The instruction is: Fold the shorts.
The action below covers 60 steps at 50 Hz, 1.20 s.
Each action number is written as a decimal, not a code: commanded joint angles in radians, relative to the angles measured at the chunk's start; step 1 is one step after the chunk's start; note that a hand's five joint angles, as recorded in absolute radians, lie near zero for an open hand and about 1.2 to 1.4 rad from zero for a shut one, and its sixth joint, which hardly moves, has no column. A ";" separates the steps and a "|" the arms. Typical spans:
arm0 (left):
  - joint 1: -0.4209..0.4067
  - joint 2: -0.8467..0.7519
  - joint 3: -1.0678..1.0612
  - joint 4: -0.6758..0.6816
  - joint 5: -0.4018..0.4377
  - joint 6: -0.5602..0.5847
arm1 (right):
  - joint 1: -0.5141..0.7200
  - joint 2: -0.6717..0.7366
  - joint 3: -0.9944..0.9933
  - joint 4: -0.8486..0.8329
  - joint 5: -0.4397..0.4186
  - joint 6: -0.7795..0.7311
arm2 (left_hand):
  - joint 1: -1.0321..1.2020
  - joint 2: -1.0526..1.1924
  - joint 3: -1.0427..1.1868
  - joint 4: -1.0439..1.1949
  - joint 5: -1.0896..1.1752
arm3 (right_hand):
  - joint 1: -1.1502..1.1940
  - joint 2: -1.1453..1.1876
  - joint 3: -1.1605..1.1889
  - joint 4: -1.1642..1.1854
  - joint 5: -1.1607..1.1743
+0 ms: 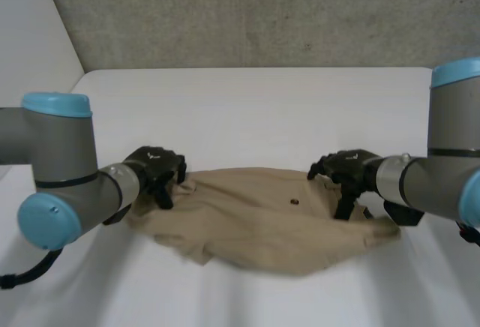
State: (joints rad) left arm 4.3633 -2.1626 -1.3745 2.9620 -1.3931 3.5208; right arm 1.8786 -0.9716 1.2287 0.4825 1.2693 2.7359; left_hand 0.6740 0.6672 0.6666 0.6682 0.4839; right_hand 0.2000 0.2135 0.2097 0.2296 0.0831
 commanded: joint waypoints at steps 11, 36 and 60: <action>0.009 0.067 -0.086 0.153 -0.014 0.041 | 0.004 -0.067 0.129 -0.156 0.012 -0.074 | 0.722 0.729 0.730 0.728 0.738 | 1.196 1.183 1.187 1.167 1.139; -0.005 0.187 -0.138 0.243 -0.033 0.081 | 0.005 -0.007 -0.075 -0.173 0.032 0.110 | 0.722 0.729 0.730 0.728 0.738 | 0.317 0.303 0.307 0.287 0.259; -0.059 0.389 -0.216 0.275 -0.032 0.075 | 0.053 0.149 -0.196 -0.081 -0.034 0.208 | 0.722 0.729 0.730 0.728 0.738 | 0.273 0.259 0.263 0.243 0.215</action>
State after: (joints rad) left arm 4.3118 -1.7962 -1.5844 3.2214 -1.4248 3.5968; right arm 1.9057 -0.8497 1.0550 0.4039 1.2341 2.9407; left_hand 1.1027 1.1949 1.1828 1.1950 0.9653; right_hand 0.4038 0.4643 0.4557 0.4463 0.2758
